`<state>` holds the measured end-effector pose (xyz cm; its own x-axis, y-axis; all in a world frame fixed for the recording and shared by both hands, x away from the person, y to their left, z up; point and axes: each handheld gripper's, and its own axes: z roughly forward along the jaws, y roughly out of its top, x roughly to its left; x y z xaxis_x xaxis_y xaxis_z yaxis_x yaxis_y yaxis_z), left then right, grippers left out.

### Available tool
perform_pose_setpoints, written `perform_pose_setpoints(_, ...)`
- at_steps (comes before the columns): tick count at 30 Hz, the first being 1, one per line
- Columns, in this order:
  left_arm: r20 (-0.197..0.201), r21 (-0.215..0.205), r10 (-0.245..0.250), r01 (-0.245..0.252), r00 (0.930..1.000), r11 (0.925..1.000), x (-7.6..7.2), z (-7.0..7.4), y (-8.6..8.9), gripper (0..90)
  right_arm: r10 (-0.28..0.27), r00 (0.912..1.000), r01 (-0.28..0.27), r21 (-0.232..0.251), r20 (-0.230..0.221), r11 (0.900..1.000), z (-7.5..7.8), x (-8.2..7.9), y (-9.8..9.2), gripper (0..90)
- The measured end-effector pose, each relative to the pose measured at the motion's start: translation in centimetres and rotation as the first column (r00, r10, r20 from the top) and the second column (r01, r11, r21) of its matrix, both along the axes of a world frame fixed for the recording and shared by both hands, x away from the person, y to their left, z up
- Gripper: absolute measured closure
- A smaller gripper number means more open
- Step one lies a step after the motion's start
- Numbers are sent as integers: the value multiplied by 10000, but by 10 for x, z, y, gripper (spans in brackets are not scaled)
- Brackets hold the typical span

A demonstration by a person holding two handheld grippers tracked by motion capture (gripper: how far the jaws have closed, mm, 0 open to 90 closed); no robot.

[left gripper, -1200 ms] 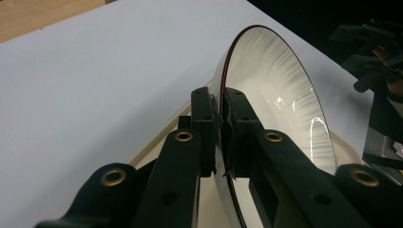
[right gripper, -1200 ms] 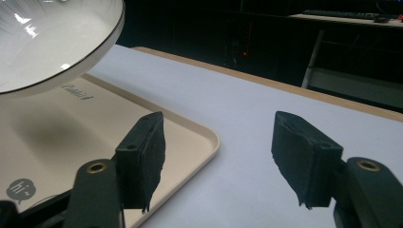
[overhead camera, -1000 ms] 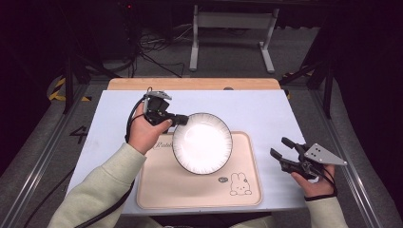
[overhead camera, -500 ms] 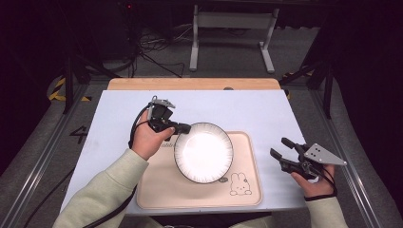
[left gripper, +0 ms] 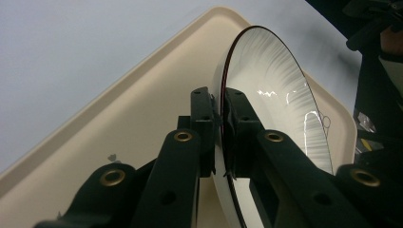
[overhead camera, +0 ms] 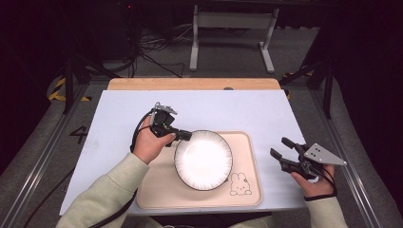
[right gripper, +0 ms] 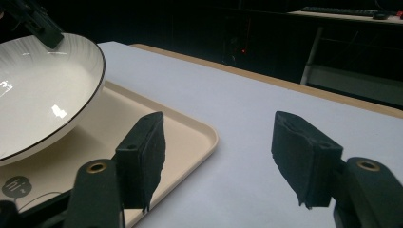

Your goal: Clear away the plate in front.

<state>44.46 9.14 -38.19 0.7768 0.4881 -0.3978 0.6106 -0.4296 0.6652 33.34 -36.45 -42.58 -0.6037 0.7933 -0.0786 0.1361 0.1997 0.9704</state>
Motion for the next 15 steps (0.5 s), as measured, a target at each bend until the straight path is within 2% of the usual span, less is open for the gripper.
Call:
perform_pose_setpoints(4,-133,-61,-52,51,9999,10000,1,-6,-1,840,2,10000,-2,-9,1,10000,0,0,0,367)
perform_pose_setpoints(7,-52,-133,-175,175,9998,9998,1,-9,-1,838,6,10000,-6,-8,-3,10000,0,0,0,367)
perform_pose_setpoints(15,-215,-190,-148,144,9997,9997,5,-19,-1,836,0,10000,0,-5,-6,10000,0,0,0,367)
